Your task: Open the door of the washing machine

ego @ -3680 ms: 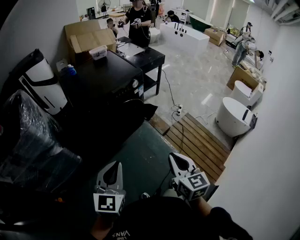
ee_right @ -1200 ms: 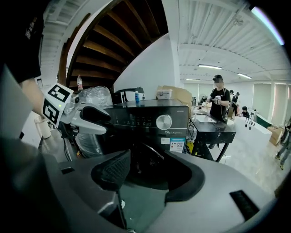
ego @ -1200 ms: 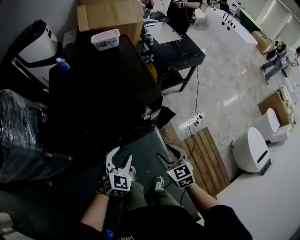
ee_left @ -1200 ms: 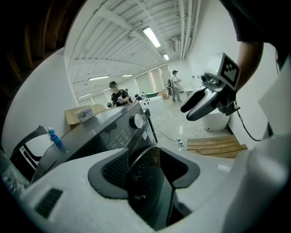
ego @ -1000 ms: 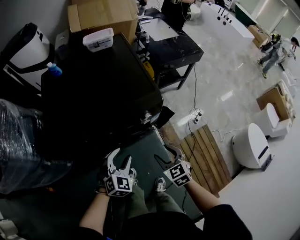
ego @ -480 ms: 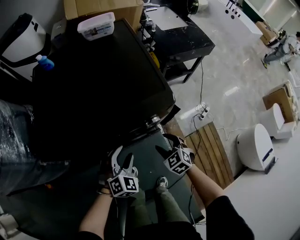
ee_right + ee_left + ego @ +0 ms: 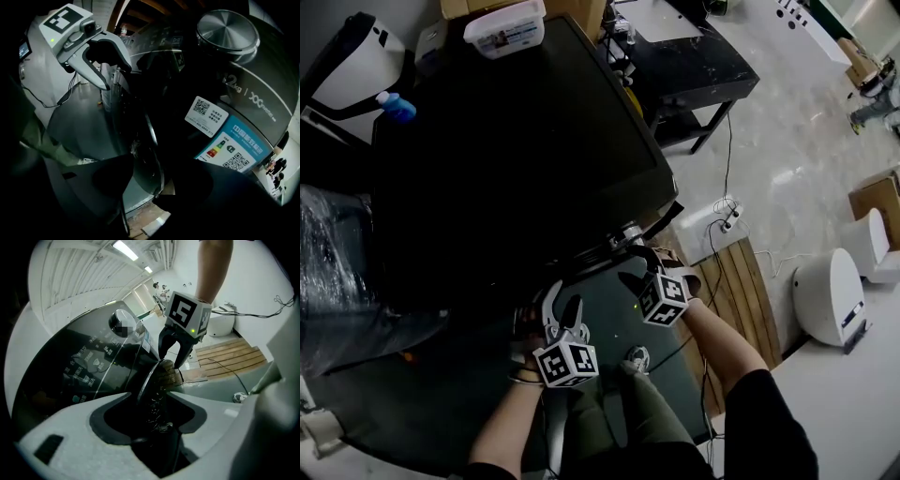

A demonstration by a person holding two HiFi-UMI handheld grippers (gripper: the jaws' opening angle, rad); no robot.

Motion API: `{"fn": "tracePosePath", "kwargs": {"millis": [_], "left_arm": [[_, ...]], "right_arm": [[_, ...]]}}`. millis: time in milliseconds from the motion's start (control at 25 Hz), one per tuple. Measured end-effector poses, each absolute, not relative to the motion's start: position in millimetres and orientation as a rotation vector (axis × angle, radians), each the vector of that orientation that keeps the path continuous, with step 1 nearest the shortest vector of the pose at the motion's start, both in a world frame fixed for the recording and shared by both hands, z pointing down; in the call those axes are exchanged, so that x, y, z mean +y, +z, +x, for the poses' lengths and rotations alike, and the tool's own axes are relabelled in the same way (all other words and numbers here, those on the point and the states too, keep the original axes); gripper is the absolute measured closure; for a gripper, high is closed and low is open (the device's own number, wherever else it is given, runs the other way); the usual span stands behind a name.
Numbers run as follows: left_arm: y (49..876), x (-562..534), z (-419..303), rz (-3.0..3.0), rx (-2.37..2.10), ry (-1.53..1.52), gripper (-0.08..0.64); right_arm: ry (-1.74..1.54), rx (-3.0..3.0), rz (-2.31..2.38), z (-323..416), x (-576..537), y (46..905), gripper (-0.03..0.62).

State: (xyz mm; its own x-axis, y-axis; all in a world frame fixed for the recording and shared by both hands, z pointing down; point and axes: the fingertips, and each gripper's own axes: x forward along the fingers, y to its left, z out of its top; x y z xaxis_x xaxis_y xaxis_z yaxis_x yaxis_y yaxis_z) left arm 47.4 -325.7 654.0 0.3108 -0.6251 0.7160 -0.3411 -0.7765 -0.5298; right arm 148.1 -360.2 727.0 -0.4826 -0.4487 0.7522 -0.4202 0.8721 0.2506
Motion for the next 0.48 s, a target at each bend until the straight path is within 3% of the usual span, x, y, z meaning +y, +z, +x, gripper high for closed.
{"fn": "tracePosePath", "kwargs": {"millis": [360, 480], "left_arm": [[654.5, -329.7, 46.0, -2.227, 0.944, -1.426, 0.349], [650.2, -336.3, 43.2, -2.206, 1.014, -1.406, 0.429]], "right_arm": [[-0.115, -2.134, 0.588, 134.6, -365.3, 736.1, 0.411], [-0.099, -2.139, 0.594, 134.9, -366.4, 736.5, 0.413]]}}
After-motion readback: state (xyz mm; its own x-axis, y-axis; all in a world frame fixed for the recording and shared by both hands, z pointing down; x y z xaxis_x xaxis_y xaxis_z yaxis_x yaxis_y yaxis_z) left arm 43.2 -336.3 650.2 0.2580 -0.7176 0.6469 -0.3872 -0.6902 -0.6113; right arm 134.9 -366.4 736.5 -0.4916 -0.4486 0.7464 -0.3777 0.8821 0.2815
